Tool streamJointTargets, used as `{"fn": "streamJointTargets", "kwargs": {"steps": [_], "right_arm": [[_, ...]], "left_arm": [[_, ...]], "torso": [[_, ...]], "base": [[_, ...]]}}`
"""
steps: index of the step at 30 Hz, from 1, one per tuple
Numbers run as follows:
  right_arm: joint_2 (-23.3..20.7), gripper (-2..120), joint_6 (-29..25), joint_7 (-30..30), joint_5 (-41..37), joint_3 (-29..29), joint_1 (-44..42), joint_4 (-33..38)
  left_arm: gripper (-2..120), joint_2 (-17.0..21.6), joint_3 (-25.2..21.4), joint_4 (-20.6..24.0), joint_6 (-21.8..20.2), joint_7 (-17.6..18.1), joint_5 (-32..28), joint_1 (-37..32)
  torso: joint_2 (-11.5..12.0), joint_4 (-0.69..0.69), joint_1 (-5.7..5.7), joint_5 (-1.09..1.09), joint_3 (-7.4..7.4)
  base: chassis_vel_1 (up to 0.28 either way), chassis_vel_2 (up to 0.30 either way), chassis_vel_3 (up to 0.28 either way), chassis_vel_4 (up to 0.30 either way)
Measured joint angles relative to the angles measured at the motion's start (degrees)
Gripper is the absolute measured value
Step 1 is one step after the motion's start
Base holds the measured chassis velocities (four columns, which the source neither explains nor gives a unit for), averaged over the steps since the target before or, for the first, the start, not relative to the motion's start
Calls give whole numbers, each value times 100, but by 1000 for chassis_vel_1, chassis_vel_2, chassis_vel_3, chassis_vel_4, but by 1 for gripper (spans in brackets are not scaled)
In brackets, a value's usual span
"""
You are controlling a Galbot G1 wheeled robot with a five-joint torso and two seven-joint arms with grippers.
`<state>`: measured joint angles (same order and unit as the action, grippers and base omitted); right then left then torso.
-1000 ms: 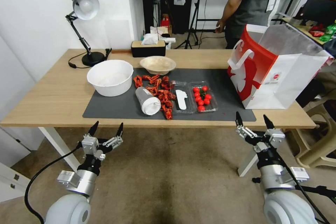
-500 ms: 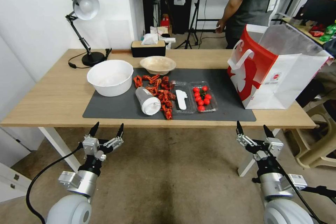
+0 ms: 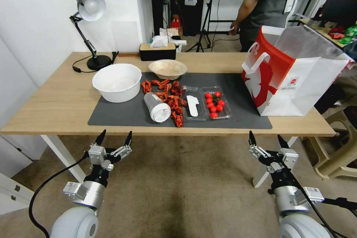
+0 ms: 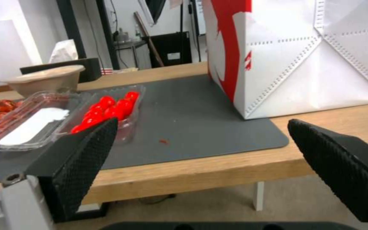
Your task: Pick up the trash from the table and place it into the takeout bag.
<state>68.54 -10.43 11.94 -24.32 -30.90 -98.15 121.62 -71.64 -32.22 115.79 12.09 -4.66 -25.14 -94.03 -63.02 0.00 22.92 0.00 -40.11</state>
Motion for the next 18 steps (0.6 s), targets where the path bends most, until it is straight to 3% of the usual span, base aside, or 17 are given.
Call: {"fn": "streamJointTargets", "kwargs": {"steps": [9, 12, 18], "right_arm": [[34, 100, 89, 14, 106, 70, -59, 102], [33, 100, 131, 21, 142, 86, -62, 157], [-191, 100, 339, 135, 154, 416, 230, 176]], "left_arm": [[100, 214, 132, -4, -168, 32, -48, 391], [100, 463, 322, -38, -208, 102, -135, 563], [100, 775, 404, 281, -648, 352, -909, 667]], "torso": [[0, 1, 0, 1, 0], [0, 1, 0, 0, 0], [0, 0, 0, 0, 0]], "base": [[0, 0, 0, 0], [0, 0, 0, 0], [0, 0, 0, 0]]}}
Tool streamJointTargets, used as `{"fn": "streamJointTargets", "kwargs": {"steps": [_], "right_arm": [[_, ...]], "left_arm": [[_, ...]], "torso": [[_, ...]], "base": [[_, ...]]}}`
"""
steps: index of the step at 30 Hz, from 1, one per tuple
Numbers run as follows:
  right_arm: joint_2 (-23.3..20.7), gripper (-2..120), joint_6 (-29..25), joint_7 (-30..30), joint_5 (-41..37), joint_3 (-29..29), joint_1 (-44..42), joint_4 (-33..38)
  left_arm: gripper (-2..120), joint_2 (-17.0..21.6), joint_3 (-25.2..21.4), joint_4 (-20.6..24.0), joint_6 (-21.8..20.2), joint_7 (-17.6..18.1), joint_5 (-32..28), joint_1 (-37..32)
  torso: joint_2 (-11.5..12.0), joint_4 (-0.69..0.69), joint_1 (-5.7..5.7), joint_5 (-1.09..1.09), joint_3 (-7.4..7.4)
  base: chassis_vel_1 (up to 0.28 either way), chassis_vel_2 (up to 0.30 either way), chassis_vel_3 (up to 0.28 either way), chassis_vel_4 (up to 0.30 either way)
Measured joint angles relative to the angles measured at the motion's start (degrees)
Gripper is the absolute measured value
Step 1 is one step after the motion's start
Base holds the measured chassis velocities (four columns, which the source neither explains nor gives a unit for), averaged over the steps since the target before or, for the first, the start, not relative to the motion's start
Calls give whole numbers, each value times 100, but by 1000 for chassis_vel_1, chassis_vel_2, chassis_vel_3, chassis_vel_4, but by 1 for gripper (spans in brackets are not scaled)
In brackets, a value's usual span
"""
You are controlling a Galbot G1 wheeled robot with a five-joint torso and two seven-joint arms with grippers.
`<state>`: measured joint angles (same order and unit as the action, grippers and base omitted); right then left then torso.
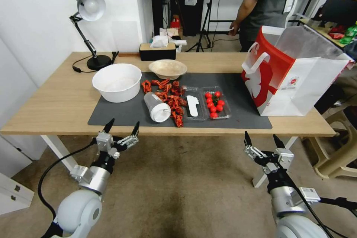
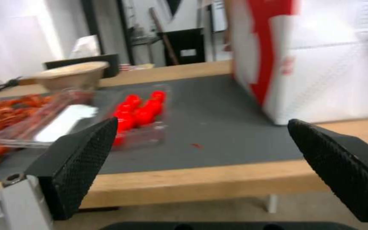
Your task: Pick up the trash from the table and place it into the takeout bag.
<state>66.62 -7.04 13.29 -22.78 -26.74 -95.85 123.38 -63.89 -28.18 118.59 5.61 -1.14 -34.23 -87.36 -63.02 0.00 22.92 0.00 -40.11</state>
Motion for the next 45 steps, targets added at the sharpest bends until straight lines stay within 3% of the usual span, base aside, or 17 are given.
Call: {"fn": "streamJointTargets", "kwargs": {"steps": [2, 5, 6, 8, 10, 14, 17, 21, 23, 25, 26, 32, 45], "right_arm": [[-95, 100, 97, 38, -12, 164, 165, -41], [-137, 100, 150, 61, -18, 220, 219, -43], [-151, 100, 164, 74, -18, 217, 216, -27], [-158, 100, 166, 76, -19, 203, 205, -16], [-174, 100, 182, 78, -20, 159, 175, 12], [-167, 100, 186, 77, -11, 134, 142, 24], [-143, 100, 186, 75, 25, 131, 115, 24], [-125, 100, 187, 75, 45, 128, 106, 25], [-113, 100, 190, 75, 56, 107, 99, 30], [-112, 100, 190, 75, 57, 103, 96, 32], [-110, 100, 190, 76, 62, 73, 73, 46], [-115, 100, 191, 76, 76, -93, -28, 87], [-100, 100, 210, 109, 153, -231, -151, 193]], "left_arm": [[100, 44, -25, 187, -198, 134, -319, 16], [100, 155, 100, 311, -437, 288, -745, 224], [100, 259, 237, 358, -576, 381, -1103, 374], [100, 339, 326, 409, -683, 461, -1398, 465], [100, 542, 528, 515, -946, 675, -2158, 688], [100, 763, 673, 524, -1113, 817, -2815, 1000], [100, 984, 825, 523, -1362, 1061, -3803, 1482], [100, 1053, 969, 444, -1507, 1262, -4402, 1817], [100, 1062, 1148, 308, -1717, 1650, -5122, 2211], [100, 1060, 1172, 281, -1752, 1714, -5183, 2260], [100, 1051, 1279, 134, -1939, 1994, -5279, 2475], [100, 1126, 1572, -186, -2417, 2581, -5045, 3143], [100, 975, 2290, -329, -2985, 3313, -4528, 3953]], "torso": [[0, -6, 0, 3, 0], [0, -3, 0, -1, 0], [0, 3, 0, -2, 0], [0, 4, 0, 0, 0], [0, 0, 0, 0, 0], [0, 0, 0, -1, 0], [0, 0, 0, 0, 0], [0, 1, 0, 0, 0], [0, 1, 0, 1, 0], [0, 1, 0, 0, 0], [0, 0, 0, -1, 0], [1, 1, -1, 2, 0], [0, 1, -1, 0, 0]], "base": [[0, 0, 0, 0], [0, 0, 0, 0], [0, 0, 0, 0], [0, 0, 0, 0], [0, 0, 0, 0], [0, 0, 0, 0], [0, 0, 0, 0], [0, 0, 0, 0], [0, 0, 0, 0], [0, 0, 0, 0], [0, 0, 0, 0], [0, 0, 0, 0], [0, 0, 0, 0]]}}
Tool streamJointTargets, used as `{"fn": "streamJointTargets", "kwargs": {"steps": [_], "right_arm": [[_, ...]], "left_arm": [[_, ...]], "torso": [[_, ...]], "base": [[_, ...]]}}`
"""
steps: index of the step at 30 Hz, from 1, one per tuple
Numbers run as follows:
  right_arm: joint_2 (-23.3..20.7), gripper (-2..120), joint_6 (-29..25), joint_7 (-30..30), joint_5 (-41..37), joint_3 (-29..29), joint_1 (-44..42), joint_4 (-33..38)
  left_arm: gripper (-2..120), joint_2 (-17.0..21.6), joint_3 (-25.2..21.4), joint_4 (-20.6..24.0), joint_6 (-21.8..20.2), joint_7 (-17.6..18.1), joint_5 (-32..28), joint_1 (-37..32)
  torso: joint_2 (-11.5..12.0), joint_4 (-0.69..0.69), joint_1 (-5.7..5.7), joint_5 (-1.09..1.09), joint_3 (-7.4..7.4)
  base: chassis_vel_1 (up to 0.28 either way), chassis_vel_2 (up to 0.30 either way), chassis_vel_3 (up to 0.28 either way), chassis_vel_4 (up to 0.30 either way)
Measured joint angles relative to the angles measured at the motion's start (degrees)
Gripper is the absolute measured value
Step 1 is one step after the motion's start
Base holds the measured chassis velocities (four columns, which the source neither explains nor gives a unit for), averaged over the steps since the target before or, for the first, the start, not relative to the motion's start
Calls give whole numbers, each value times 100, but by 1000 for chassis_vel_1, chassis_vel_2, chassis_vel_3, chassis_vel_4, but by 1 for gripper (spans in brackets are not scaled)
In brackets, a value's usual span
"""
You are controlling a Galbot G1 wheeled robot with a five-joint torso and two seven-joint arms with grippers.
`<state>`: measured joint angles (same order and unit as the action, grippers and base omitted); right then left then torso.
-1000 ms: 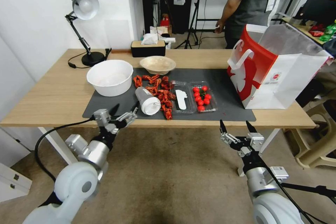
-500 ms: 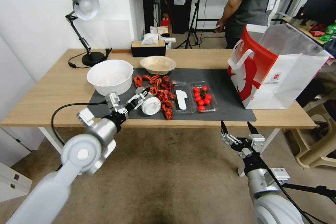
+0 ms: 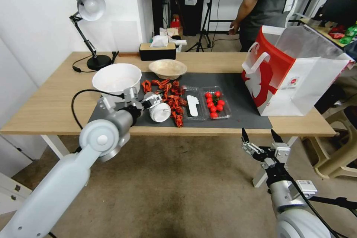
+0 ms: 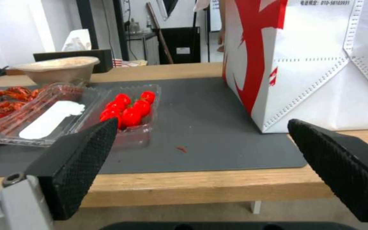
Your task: Pick up the trash from the table and place it into the takeout bag.
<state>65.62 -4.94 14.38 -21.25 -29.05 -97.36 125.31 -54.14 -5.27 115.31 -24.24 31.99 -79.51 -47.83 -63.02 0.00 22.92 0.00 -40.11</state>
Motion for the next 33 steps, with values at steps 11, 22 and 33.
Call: {"fn": "streamJointTargets", "kwargs": {"steps": [11, 22, 33], "right_arm": [[62, 100, 1, 6, 118, -14, -26, -33], [66, 100, -5, 9, 122, -10, -17, -71], [56, 100, -20, 12, 116, -51, -36, -73]], "left_arm": [[100, -41, 300, -54, -528, 526, -48, 276], [100, -138, 410, -195, -518, 585, -47, 281], [100, -184, 538, -325, -453, 651, -22, 334]], "torso": [[0, 0, 0, 0, 0], [0, -1, 0, 0, 0], [0, 0, 0, 0, 0]], "base": [[0, 0, 0, 0], [0, 0, 0, 0], [0, 0, 0, 0]]}}
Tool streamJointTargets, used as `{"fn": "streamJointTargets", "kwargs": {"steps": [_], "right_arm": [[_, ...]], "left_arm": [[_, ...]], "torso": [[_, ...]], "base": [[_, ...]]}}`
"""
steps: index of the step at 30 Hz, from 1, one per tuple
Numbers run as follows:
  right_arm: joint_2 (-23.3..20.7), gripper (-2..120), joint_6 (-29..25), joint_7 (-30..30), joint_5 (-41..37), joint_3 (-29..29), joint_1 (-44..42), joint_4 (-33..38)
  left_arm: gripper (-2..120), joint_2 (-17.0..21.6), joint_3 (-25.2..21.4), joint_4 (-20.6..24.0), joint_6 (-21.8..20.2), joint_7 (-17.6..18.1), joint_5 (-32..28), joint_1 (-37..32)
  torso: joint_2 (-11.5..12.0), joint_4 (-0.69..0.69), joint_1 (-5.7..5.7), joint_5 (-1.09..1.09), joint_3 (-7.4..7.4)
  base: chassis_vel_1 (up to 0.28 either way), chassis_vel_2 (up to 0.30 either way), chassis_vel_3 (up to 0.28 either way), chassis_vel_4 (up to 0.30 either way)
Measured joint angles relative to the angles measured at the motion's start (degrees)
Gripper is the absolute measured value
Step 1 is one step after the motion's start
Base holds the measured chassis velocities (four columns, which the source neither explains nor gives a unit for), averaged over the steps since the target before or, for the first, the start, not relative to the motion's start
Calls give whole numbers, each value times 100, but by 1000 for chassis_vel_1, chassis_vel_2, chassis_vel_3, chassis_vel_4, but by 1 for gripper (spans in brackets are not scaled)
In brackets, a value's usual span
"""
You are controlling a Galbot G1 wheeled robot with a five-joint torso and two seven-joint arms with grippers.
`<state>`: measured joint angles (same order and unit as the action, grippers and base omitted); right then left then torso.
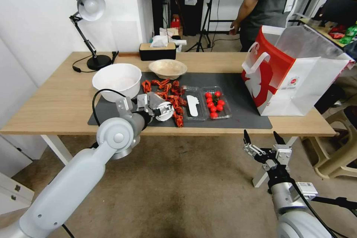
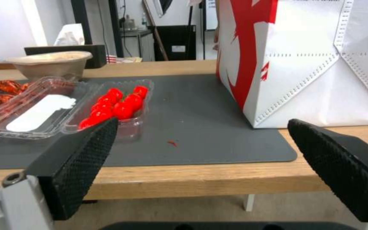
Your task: Pick up the trash from the table and place it into the takeout bag.
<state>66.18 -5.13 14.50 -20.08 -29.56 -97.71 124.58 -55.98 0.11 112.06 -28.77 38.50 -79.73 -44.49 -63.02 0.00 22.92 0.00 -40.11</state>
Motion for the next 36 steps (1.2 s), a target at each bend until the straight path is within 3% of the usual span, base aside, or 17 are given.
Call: {"fn": "streamJointTargets", "kwargs": {"steps": [16, 25, 31, 36], "right_arm": [[16, 100, -14, 6, -11, -14, 8, -21], [27, 100, -20, 14, -10, -1, 17, -35], [26, 100, -20, 19, -6, 2, 20, -38], [29, 100, -20, 22, 3, 5, 21, -39]], "left_arm": [[100, -2, 29, -130, 199, 23, 128, 32], [100, 24, 2, -132, 28, -9, 149, -43], [79, 26, 1, -162, 94, 3, 147, -59], [72, 44, 1, -167, 168, 17, 140, -57]], "torso": [[0, 0, 0, 0, 0], [0, 0, 0, 0, 0], [0, 0, 0, 0, 0], [0, 0, 0, -1, 0]], "base": [[0, 0, 0, 0], [0, 0, 0, 0], [0, 0, 0, 0], [0, 0, 0, 0]]}}
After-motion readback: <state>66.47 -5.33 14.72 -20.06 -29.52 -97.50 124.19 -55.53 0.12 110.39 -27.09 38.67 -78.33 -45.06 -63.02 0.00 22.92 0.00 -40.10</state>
